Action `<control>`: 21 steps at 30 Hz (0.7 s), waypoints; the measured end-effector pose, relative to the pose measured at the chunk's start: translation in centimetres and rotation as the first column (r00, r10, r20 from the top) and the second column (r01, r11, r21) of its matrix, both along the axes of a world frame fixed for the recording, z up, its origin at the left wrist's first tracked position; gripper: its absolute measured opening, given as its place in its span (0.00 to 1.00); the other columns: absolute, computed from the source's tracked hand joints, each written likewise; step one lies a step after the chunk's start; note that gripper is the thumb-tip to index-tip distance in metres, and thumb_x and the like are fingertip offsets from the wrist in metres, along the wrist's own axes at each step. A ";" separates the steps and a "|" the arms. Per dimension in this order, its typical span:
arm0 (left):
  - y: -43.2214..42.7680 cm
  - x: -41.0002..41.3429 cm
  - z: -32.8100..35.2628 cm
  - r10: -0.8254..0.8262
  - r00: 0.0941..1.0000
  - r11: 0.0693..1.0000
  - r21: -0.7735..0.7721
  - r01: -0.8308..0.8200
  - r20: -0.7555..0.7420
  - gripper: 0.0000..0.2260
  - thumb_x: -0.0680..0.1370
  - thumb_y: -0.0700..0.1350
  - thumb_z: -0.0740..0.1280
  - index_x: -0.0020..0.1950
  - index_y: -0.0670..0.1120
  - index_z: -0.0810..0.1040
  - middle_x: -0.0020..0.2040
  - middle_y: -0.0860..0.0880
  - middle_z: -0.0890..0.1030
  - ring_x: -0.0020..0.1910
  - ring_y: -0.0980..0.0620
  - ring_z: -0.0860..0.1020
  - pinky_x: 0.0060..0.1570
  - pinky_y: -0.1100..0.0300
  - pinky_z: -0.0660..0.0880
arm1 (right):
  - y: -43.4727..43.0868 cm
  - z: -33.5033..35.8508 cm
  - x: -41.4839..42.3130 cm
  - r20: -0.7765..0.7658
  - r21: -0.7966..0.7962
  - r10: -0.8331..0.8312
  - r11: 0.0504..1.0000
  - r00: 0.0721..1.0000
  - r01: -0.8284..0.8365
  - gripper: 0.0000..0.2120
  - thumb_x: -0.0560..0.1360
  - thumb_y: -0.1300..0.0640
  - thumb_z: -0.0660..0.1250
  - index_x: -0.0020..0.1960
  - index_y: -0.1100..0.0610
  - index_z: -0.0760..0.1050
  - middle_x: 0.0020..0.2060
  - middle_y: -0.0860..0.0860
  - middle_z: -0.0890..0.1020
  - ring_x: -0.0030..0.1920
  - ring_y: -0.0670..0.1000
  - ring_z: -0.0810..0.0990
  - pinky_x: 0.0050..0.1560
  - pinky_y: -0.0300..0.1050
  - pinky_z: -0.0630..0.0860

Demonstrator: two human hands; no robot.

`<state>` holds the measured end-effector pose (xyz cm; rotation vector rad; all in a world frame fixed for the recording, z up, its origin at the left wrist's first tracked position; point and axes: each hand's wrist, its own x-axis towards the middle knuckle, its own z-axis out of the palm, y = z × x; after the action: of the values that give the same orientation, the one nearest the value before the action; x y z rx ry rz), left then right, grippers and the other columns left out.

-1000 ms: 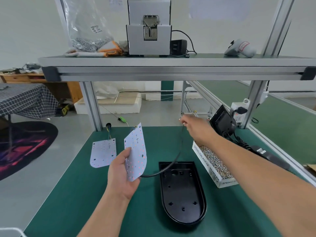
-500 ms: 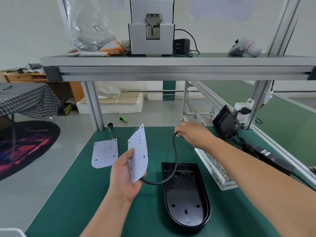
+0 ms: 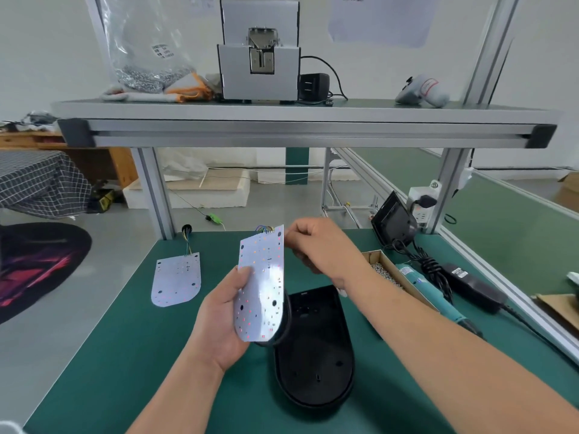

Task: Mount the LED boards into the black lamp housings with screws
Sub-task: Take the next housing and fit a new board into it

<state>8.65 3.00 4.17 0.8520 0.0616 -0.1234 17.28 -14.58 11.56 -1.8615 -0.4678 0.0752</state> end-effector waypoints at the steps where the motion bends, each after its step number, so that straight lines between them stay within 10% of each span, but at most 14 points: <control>1: -0.1 -0.1 0.0 -0.003 1.000 1.000 0.015 0.003 0.004 0.21 0.79 0.52 0.68 0.69 0.43 0.82 0.63 0.43 0.84 0.45 0.48 0.85 0.40 0.56 0.83 | -0.1 0.2 -0.1 -0.038 0.028 0.007 1.000 0.999 -0.006 0.15 0.80 0.54 0.71 0.34 0.52 0.76 0.26 0.48 0.72 0.25 0.47 0.64 0.25 0.37 0.59; 5: -0.6 -0.2 0.1 0.017 1.000 0.999 0.027 -0.016 -0.026 0.13 0.77 0.51 0.70 0.53 0.46 0.89 0.46 0.46 0.86 0.37 0.47 0.84 0.35 0.57 0.82 | -0.7 0.6 -0.5 -0.021 -0.097 0.062 0.993 0.998 -0.064 0.08 0.80 0.56 0.71 0.47 0.59 0.84 0.33 0.53 0.74 0.34 0.52 0.67 0.30 0.41 0.65; 9: -0.7 0.2 -0.1 0.061 0.994 0.997 -0.044 -0.065 -0.086 0.15 0.79 0.49 0.69 0.59 0.42 0.86 0.48 0.44 0.87 0.39 0.46 0.87 0.35 0.56 0.83 | -2.7 0.8 -1.1 0.043 -0.259 0.116 0.961 0.992 -0.101 0.03 0.79 0.59 0.72 0.46 0.54 0.84 0.30 0.47 0.79 0.31 0.46 0.75 0.35 0.41 0.75; 14: 0.8 0.8 0.2 0.157 0.983 0.982 -0.095 -0.165 -0.090 0.11 0.84 0.46 0.65 0.60 0.42 0.83 0.46 0.46 0.88 0.36 0.49 0.87 0.30 0.59 0.81 | -7.7 0.8 -1.1 0.313 -0.682 0.142 0.722 0.939 0.118 0.06 0.80 0.52 0.71 0.47 0.52 0.83 0.39 0.47 0.83 0.44 0.48 0.79 0.45 0.44 0.71; 21: 0.7 0.9 -0.2 0.135 0.987 0.987 -0.081 -0.142 -0.092 0.11 0.81 0.47 0.69 0.57 0.42 0.85 0.46 0.47 0.87 0.38 0.49 0.86 0.40 0.56 0.81 | -8.0 -2.5 -2.8 0.160 -0.321 -0.070 0.939 0.985 0.119 0.06 0.78 0.52 0.73 0.43 0.50 0.80 0.32 0.47 0.82 0.28 0.46 0.79 0.36 0.40 0.76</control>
<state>9.56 3.68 3.99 0.7526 0.1951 -0.0320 14.45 -22.55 9.07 -2.2282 -0.4880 -0.0531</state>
